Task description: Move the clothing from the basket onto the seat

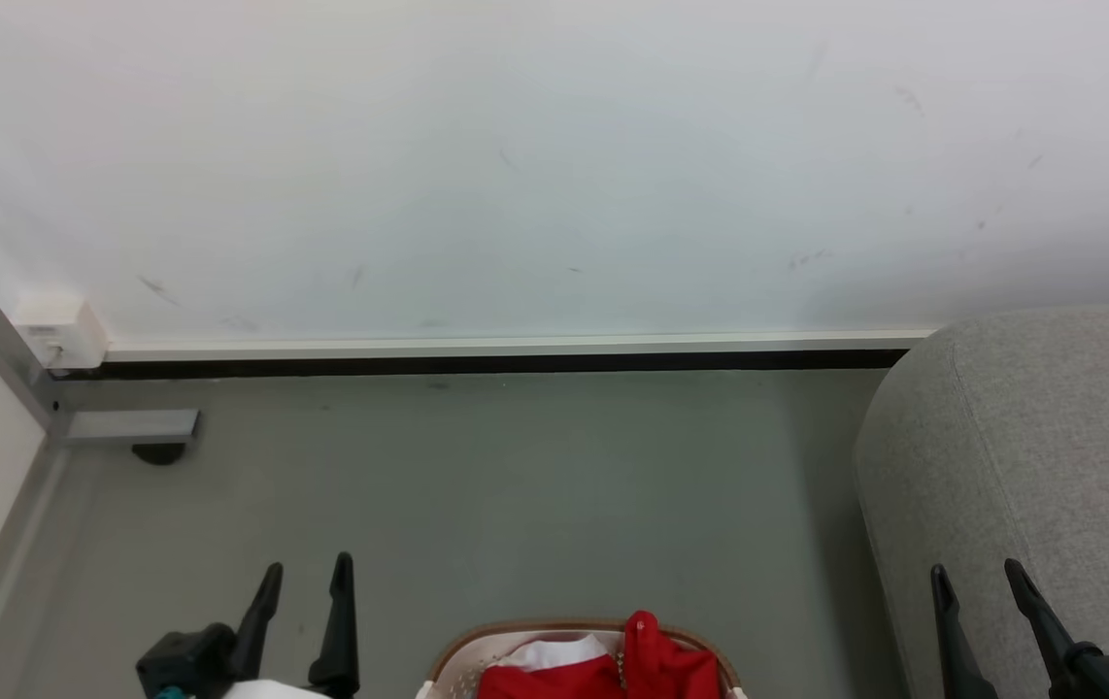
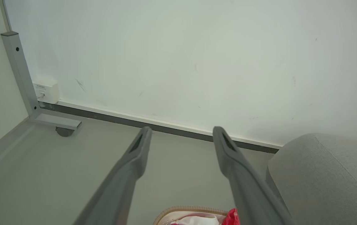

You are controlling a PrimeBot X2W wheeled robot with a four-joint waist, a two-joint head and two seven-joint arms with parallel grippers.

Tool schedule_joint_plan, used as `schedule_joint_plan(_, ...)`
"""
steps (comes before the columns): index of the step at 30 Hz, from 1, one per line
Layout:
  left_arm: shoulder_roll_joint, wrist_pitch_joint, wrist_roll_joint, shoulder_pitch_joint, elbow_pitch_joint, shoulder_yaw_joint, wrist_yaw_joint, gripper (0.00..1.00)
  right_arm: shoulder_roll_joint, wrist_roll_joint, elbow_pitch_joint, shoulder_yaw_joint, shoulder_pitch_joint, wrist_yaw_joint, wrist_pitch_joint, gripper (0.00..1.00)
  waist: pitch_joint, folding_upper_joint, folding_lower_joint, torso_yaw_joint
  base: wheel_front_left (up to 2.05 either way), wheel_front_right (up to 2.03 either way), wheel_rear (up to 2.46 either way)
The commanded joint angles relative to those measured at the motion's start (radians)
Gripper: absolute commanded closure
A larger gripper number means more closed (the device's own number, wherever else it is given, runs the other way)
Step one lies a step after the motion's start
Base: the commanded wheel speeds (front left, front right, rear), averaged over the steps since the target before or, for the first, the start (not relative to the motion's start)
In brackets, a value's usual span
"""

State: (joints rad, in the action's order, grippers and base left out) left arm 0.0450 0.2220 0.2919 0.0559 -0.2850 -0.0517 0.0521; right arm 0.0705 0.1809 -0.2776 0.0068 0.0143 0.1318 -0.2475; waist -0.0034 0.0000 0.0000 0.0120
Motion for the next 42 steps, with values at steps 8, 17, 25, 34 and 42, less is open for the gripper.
schedule_joint_plan(8, 0.008, 0.024, -0.087, -0.005, -0.008, -0.006, 0.003, 0.00, -0.008, -0.076, -0.004, -0.016, -0.013, -0.002, -0.010, 0.00, 0.003, 0.0000, 0.0000, 0.001, 0.00, 0.00, 0.00)
schedule_joint_plan(17, 0.009, 0.038, -0.140, -0.011, -0.018, -0.015, 0.001, 0.00, -0.019, -0.143, -0.009, -0.030, -0.019, -0.002, -0.016, 0.00, 0.003, 0.0000, 0.0000, 0.002, 0.00, 0.00, 0.00)
schedule_joint_plan(25, 0.009, 0.043, -0.145, -0.013, -0.023, -0.020, 0.001, 0.00, -0.022, -0.148, -0.010, -0.032, -0.021, -0.002, -0.017, 0.00, 0.005, 0.0000, 0.0000, 0.002, 0.00, 0.00, 0.00)
schedule_joint_plan(34, 0.009, 0.043, -0.129, -0.014, -0.028, -0.022, 0.003, 0.00, -0.021, -0.089, -0.011, -0.026, -0.011, -0.002, -0.017, 0.00, 0.006, 0.0000, 0.0000, -0.005, 0.00, 0.00, 0.00)
schedule_joint_plan(42, 0.008, 0.043, -0.119, 0.006, -0.036, -0.043, 0.010, 0.00, -0.021, -0.075, -0.004, -0.024, 0.006, -0.002, -0.017, 0.00, 0.022, 0.0000, 0.0000, -0.020, 0.00, 0.00, 0.00)
